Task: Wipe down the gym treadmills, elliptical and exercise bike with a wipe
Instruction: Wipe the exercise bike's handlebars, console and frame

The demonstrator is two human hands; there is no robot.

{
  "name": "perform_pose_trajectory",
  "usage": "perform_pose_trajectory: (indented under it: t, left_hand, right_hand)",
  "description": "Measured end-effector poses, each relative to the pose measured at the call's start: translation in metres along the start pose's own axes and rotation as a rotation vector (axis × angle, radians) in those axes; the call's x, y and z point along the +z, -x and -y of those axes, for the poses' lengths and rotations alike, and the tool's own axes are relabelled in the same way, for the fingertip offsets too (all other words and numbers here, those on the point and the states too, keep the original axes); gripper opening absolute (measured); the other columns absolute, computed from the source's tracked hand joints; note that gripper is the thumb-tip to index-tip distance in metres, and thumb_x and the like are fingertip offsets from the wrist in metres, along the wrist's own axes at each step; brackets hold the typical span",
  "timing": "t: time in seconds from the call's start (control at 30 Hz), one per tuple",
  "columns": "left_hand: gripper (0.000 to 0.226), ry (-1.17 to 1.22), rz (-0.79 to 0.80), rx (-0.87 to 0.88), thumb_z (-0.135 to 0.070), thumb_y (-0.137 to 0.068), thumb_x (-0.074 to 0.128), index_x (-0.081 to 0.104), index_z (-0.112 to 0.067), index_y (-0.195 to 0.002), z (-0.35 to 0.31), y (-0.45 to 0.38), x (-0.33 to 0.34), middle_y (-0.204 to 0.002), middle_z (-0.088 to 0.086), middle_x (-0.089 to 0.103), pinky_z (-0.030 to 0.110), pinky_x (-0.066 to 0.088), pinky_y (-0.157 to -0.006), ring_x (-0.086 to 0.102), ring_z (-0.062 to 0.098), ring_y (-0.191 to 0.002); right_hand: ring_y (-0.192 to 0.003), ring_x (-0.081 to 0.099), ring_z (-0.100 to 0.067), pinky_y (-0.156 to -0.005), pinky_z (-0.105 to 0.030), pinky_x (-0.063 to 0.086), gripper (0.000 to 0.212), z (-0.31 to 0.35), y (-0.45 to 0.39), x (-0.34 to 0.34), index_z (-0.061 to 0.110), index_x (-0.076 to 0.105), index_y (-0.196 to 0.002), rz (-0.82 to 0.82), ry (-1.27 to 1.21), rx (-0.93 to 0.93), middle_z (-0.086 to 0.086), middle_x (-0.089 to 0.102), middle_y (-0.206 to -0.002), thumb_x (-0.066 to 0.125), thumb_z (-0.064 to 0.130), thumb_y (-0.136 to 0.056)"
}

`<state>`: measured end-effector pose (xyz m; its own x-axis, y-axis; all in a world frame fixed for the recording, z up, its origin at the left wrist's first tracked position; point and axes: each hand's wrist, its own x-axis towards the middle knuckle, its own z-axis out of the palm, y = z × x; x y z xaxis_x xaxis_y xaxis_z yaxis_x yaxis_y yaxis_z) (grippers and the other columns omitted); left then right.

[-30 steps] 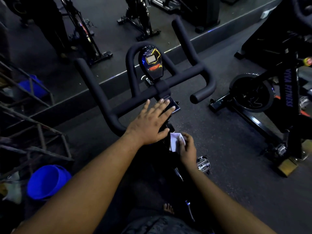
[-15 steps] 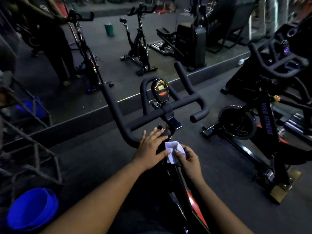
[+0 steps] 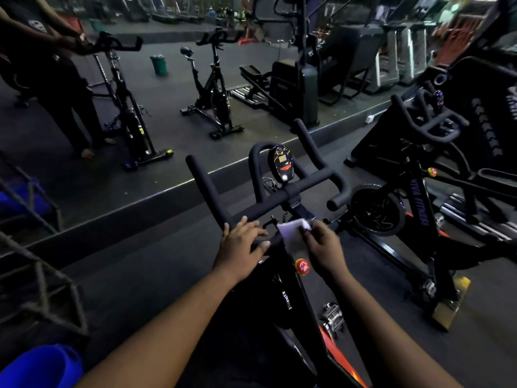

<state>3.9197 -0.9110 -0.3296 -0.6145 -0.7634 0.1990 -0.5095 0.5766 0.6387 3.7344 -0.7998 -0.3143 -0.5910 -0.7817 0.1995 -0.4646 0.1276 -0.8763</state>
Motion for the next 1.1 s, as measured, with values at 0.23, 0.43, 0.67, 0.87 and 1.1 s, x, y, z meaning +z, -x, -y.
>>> perform_pose_trajectory:
  t: [0.23, 0.43, 0.67, 0.87, 1.1]
  left_hand:
    - [0.087, -0.628, 0.369, 0.107, -0.068, -0.099, 0.033, -0.002, -0.022, -0.163, 0.026, -0.008, -0.020, -0.171, 0.001, -0.014, 0.057, -0.010, -0.124, -0.015, 0.019, -0.157]
    - [0.096, -0.763, 0.447, 0.195, -0.077, -0.095, 0.025, -0.019, -0.020, -0.159, 0.046, -0.005, -0.017, -0.167, 0.001, -0.026, 0.062, -0.016, -0.119, -0.025, 0.018, -0.153]
    - [0.102, -0.782, 0.447, 0.160, -0.084, -0.082, 0.003, -0.019, -0.021, -0.159, 0.050, -0.036, -0.028, -0.167, -0.001, -0.026, 0.060, -0.019, -0.118, -0.023, 0.016, -0.154]
    - [0.114, -0.737, 0.426, 0.167, -0.087, -0.061, -0.034, -0.029, -0.021, -0.154, 0.055, -0.032, -0.021, -0.163, -0.001, -0.034, 0.056, -0.021, -0.119, -0.029, 0.016, -0.151]
    - [0.101, -0.695, 0.419, 0.175, -0.083, -0.076, -0.013, -0.033, -0.020, -0.153, 0.057, -0.029, -0.020, -0.155, -0.002, -0.046, 0.055, -0.027, -0.116, -0.036, 0.017, -0.149]
  right_hand:
    - [-0.147, 0.037, -0.023, -0.120, -0.050, 0.031, 0.055, -0.016, -0.002, 0.028, 0.013, 0.049, -0.149, 0.179, 0.695, -0.362, -0.006, 0.044, -0.157, 0.042, 0.022, -0.095]
    - [-0.143, 0.044, -0.023, -0.115, -0.061, 0.018, 0.066, -0.048, 0.016, 0.034, 0.017, 0.052, -0.147, 0.130, 0.956, -0.489, -0.005, 0.051, -0.152, 0.037, 0.058, -0.097]
    - [-0.112, 0.066, -0.024, -0.115, -0.058, 0.019, 0.053, -0.036, -0.036, 0.053, 0.021, 0.075, -0.097, 0.115, 0.929, -0.514, 0.001, 0.070, -0.098, 0.035, 0.056, -0.101]
    - [-0.142, 0.046, -0.024, -0.118, -0.056, 0.026, 0.053, -0.059, 0.020, 0.066, 0.015, 0.057, -0.143, 0.003, 0.755, -0.749, -0.004, 0.057, -0.146, 0.035, 0.049, -0.108]
    - [-0.134, 0.053, -0.026, -0.117, -0.066, 0.018, 0.040, -0.047, -0.024, 0.070, 0.018, 0.072, -0.121, -0.170, 0.853, -0.505, -0.004, 0.067, -0.129, 0.044, 0.038, -0.100]
